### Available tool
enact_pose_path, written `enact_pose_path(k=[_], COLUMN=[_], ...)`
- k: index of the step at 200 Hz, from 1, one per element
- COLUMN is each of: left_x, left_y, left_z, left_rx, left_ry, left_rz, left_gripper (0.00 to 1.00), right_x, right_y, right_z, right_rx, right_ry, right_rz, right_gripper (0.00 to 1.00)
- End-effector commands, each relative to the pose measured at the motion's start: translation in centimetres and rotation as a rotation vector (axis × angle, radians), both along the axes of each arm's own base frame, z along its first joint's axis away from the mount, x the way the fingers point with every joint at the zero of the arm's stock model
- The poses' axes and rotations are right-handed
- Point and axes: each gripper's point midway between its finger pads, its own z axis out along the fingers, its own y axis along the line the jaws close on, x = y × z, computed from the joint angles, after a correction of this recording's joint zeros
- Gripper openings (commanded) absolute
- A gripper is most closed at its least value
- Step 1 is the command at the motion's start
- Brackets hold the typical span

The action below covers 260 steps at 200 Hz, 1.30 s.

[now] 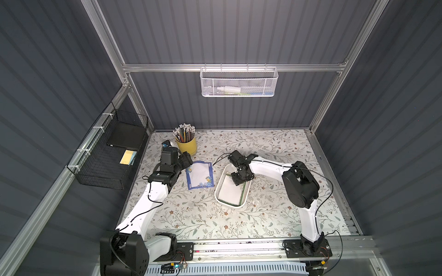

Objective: Take out the stationery paper from the storage box
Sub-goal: Pick up the stationery paper from the storage box.

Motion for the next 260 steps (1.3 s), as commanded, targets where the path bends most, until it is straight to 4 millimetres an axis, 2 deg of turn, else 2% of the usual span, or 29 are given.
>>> enact_pose_path(k=[1, 25, 46, 57, 88, 103, 116, 129, 139, 153, 167, 189, 205, 260], left_x=[-0.3, -0.3, -0.3, -0.3, -0.5, -0.4, -0.3, -0.1, 0.0, 0.1, 0.2, 0.2, 0.2, -0.1], left_y=[0.1, 0.2, 0.2, 0.1, 0.2, 0.0, 0.0, 0.0, -0.1, -0.2, -0.4, -0.5, -0.5, -0.3], left_z=[-1.4, -1.4, -1.3, -1.5, -1.9, -1.8, -1.7, -1.8, -1.9, -2.1, -2.2, -2.5, -2.7, -3.1], left_rx=[0.009, 0.014, 0.012, 0.011, 0.011, 0.008, 0.006, 0.007, 0.005, 0.002, -0.002, -0.006, -0.006, 0.002], left_ry=[0.038, 0.044, 0.039, 0.045, 0.053, 0.05, 0.05, 0.053, 0.055, 0.058, 0.054, 0.056, 0.061, 0.077], left_rz=[-0.002, 0.0, 0.002, 0.0, 0.002, -0.003, -0.005, -0.006, -0.009, -0.013, -0.019, -0.025, -0.025, -0.017], left_gripper=[0.74, 0.74, 0.74, 0.74, 0.74, 0.74, 0.74, 0.74, 0.74, 0.74, 0.74, 0.74, 0.74, 0.74], right_x=[-4.6, -4.8, -4.7, -4.5, -3.8, -3.0, -2.1, -1.0, -0.2, 0.6, 0.9, 0.5, 0.0, -1.1], right_y=[-2.3, -2.5, -2.7, -2.7, -2.5, -2.1, -1.8, -1.7, -1.5, -1.5, -1.6, -1.8, -1.7, 0.6], right_z=[-5.6, -5.7, -5.7, -5.7, -4.8, -3.5, -1.6, 0.8, 2.6, 4.7, 5.6, 5.3, 4.6, 3.8], right_rx=[-0.101, -0.104, -0.119, -0.12, -0.121, -0.118, -0.108, -0.098, -0.08, -0.062, -0.052, -0.084, -0.096, 0.032], right_ry=[0.203, 0.204, 0.196, 0.19, 0.165, 0.135, 0.09, 0.028, -0.023, -0.086, -0.114, -0.073, -0.039, 0.033], right_rz=[0.016, 0.014, 0.018, 0.016, 0.015, 0.009, -0.001, -0.024, -0.034, -0.058, -0.059, -0.06, -0.06, -0.044], right_gripper=[0.44, 0.31, 0.13, 0.0, 0.0, 0.0, 0.0, 0.26, 0.39, 0.52, 0.6, 0.67, 0.77, 0.79])
